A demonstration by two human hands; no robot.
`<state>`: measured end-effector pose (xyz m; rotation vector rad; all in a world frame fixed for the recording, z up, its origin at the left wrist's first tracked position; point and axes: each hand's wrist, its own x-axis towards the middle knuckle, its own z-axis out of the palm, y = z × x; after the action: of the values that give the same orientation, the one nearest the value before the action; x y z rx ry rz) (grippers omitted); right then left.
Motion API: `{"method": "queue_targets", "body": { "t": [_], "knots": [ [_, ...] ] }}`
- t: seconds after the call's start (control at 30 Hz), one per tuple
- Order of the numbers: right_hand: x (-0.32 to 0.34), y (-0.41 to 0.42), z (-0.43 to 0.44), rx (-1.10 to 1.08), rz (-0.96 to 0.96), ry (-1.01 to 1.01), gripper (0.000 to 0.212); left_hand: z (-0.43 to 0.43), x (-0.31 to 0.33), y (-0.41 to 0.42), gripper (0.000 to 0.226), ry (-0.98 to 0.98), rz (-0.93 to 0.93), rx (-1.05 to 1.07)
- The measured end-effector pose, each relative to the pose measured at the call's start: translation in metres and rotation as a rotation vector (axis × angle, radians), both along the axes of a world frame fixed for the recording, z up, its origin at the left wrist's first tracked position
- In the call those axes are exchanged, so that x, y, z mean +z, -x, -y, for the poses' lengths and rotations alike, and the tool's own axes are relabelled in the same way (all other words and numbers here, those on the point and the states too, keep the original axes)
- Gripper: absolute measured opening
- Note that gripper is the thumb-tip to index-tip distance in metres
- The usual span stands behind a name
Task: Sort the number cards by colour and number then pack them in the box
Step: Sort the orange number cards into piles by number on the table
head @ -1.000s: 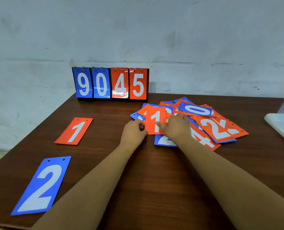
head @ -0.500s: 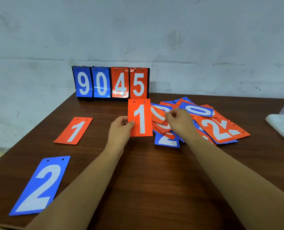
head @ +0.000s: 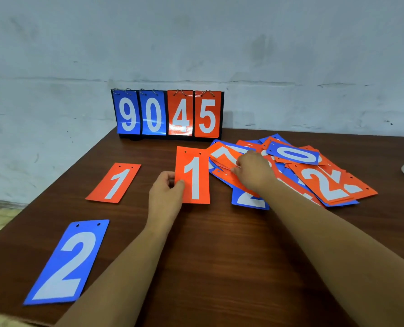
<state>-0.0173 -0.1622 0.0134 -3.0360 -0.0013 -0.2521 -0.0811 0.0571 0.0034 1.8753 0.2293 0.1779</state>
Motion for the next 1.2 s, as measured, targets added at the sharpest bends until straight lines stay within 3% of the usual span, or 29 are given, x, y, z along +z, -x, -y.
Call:
{"method": "queue_targets", "body": {
  "t": [0.1,0.17,0.33,0.5,0.6,0.73,0.9,1.1,1.2],
  "knots": [
    [0.004,0.009,-0.005,0.114,0.064,0.243,0.018,-0.002,0.000,0.001,0.020,0.035,-0.002,0.005],
    [0.006,0.014,-0.006,0.087,0.092,0.252,0.017,-0.002,0.001,0.002,0.022,0.052,-0.005,0.010],
    [0.017,0.031,-0.001,-0.071,0.322,-0.007,0.019,-0.005,0.010,0.004,0.018,0.087,-0.042,0.014],
    [0.042,0.075,-0.007,-0.059,0.593,-0.339,0.012,-0.007,0.023,0.024,0.031,0.139,-0.076,-0.008],
    [0.052,0.112,-0.030,0.065,0.567,-0.486,0.007,-0.010,0.029,0.041,0.033,0.299,-0.077,-0.077],
    [0.049,0.154,-0.058,0.215,0.433,-0.446,0.011,-0.018,0.041,0.071,0.033,0.576,-0.072,-0.191],
    [0.024,0.184,-0.080,0.454,0.410,-0.411,0.019,-0.035,0.045,0.103,0.031,0.771,-0.090,-0.283],
    [0.014,0.206,-0.102,0.503,0.350,-0.405,0.033,-0.054,0.033,0.115,0.038,0.506,0.025,-0.169],
    [0.024,0.206,-0.116,0.316,0.395,-0.592,0.040,-0.069,0.037,0.118,0.030,0.347,0.078,-0.154]
  ]
}}
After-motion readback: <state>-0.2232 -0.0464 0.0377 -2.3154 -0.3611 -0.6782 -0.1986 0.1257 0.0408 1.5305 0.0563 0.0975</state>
